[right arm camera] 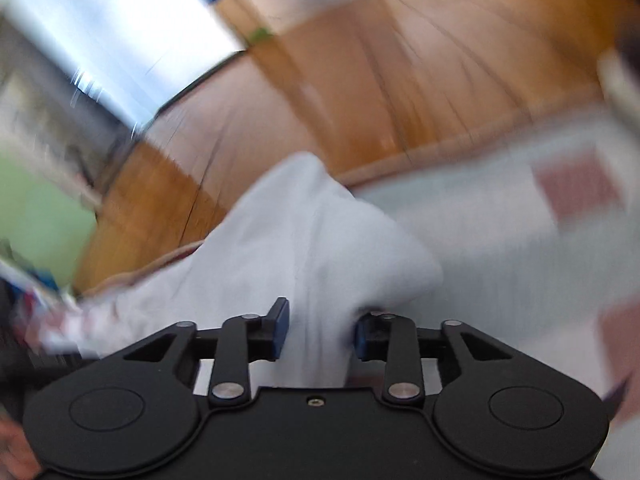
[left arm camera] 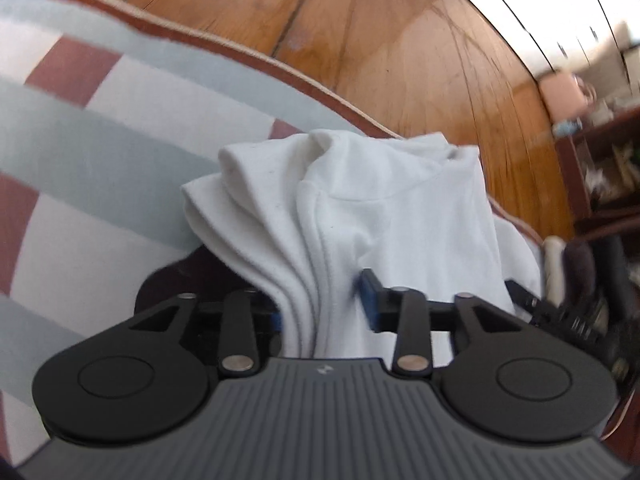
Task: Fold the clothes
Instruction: 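Carry the lifted folded T-shirt with both grippers toward the clothes stack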
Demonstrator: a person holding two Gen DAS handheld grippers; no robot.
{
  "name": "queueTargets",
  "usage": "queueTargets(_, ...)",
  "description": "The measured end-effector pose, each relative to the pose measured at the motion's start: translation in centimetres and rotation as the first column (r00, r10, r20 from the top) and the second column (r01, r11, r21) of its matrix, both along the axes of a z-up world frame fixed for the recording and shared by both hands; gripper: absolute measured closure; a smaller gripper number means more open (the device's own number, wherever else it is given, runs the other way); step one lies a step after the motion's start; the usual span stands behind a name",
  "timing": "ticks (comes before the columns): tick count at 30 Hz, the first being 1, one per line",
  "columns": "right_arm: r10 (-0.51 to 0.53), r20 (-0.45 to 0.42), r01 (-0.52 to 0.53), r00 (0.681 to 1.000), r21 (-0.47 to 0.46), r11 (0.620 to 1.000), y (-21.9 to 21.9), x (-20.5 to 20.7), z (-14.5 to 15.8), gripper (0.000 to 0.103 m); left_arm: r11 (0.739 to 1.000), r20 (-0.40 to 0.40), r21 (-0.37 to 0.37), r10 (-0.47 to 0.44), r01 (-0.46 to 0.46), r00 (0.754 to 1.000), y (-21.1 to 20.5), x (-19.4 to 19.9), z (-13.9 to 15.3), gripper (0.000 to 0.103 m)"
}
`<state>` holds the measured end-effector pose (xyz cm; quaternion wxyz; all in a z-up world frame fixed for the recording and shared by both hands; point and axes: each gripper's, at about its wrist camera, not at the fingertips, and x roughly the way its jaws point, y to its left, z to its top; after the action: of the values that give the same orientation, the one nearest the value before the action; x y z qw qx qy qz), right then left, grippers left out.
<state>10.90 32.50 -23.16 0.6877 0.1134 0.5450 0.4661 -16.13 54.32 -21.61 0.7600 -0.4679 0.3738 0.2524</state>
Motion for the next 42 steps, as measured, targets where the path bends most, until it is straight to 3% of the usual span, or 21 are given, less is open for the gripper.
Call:
queueTargets(1,-0.035,-0.131,0.038,0.991,0.028,0.999,-0.6,0.8,-1.3,0.041,1.000,0.000,-0.004,-0.016,0.016,1.000,-0.1,0.2,-0.2,0.061)
queueTargets(2,-0.062,-0.254,0.079,0.965,0.056,0.995,-0.9,1.5,-2.6,0.040,0.999,0.008,-0.025,-0.024,0.024,1.000,-0.1,0.3,-0.5,0.058)
queueTargets(5,-0.138,-0.466,0.211,0.874,0.109,0.971,-1.3,2.9,-5.3,0.032,0.996,0.017,-0.089,-0.017,0.018,1.000,0.3,0.3,-1.9,0.050)
queueTargets(7,-0.168,-0.493,0.258,0.854,0.121,0.959,-0.9,3.6,-6.0,0.032,0.995,0.046,-0.091,-0.035,0.039,0.998,0.5,0.5,-2.3,0.056)
queueTargets(8,-0.165,-0.482,0.256,0.860,0.129,0.958,-0.5,3.7,-6.0,0.032,0.995,0.067,-0.088,-0.047,0.053,0.997,0.5,0.7,-2.4,0.075)
queueTargets(9,-0.163,-0.471,0.254,0.867,0.137,0.957,0.0,3.9,-5.9,0.040,0.995,0.087,-0.080,-0.058,0.065,0.995,0.5,0.9,-2.4,0.087)
queueTargets(10,-0.148,-0.446,0.231,0.883,0.137,0.963,0.5,3.9,-5.7,0.074,0.996,0.096,-0.051,-0.072,0.077,0.993,0.2,1.1,-2.1,0.087)
queueTargets(11,-0.128,-0.409,0.194,0.903,0.126,0.973,1.3,3.6,-5.3,0.084,0.995,0.083,0.011,-0.097,0.096,0.992,-0.3,1.6,-1.4,0.088)
queueTargets(15,-0.060,-0.142,0.080,0.988,0.139,0.987,2.0,1.1,-0.2,0.085,0.950,0.020,0.244,-0.209,0.198,0.978,-3.5,3.5,1.5,0.088)
queueTargets(17,-0.037,0.022,0.034,0.999,0.144,0.989,1.2,-0.5,2.4,0.085,0.938,0.011,0.267,-0.231,0.220,0.973,-5.0,4.0,1.9,0.088)
queueTargets(19,-0.020,0.183,-0.006,0.983,0.143,0.990,0.2,-2.1,4.7,0.085,0.926,0.002,0.290,-0.254,0.242,0.967,-6.4,4.6,2.3,0.088)
queueTargets(23,0.014,0.382,-0.006,0.924,-0.021,1.000,-0.5,-3.0,4.8,0.084,0.902,-0.076,0.296,-0.307,0.316,0.949,-8.2,6.6,1.5,0.087)
queueTargets(26,0.085,0.470,-0.026,0.879,-0.130,0.991,-0.2,-3.5,3.6,0.081,0.919,-0.089,0.264,-0.279,0.293,0.956,-7.4,6.8,1.0,0.081)
queueTargets(29,0.057,0.361,-0.012,0.931,-0.125,0.992,-1.7,-2.1,2.5,0.078,0.944,-0.074,0.207,-0.247,0.257,0.966,-6.2,6.1,0.1,0.072)
queueTargets(31,-0.022,0.184,0.040,0.983,-0.097,0.994,-3.1,-0.2,1.4,0.064,0.963,-0.026,0.137,-0.229,0.231,0.973,-5.1,5.5,-0.8,0.069)
queueTargets(34,-0.124,-0.057,0.119,0.991,-0.079,0.990,-5.2,2.0,-1.0,0.051,0.970,0.099,-0.049,-0.231,0.237,0.968,-3.3,5.4,-3.0,0.055)
queueTargets(35,-0.150,-0.117,0.145,0.982,-0.056,0.988,-5.8,2.5,-1.9,0.050,0.964,0.140,-0.110,-0.226,0.242,0.964,-2.7,5.3,-3.7,0.055)
queueTargets(36,-0.189,-0.162,0.188,0.968,-0.027,0.982,-6.3,2.6,-2.8,0.052,0.957,0.169,-0.147,-0.224,0.249,0.960,-2.4,5.3,-4.3,0.074)
queueTargets(39,-0.287,-0.271,0.290,0.919,-0.030,0.956,-7.0,2.8,-4.3,0.084,0.957,0.170,-0.084,-0.259,0.276,0.951,-3.3,5.6,-4.2,0.084)
queueTargets(40,-0.295,-0.263,0.294,0.919,-0.043,0.955,-6.8,2.7,-3.9,0.086,0.955,0.149,-0.012,-0.290,0.295,0.945,-4.0,6.3,-3.4,0.085)
queueTargets(42,-0.266,-0.173,0.266,0.948,-0.021,0.964,-6.7,1.4,-1.3,0.086,0.939,0.092,0.119,-0.335,0.324,0.938,-5.5,7.6,-1.9,0.087)
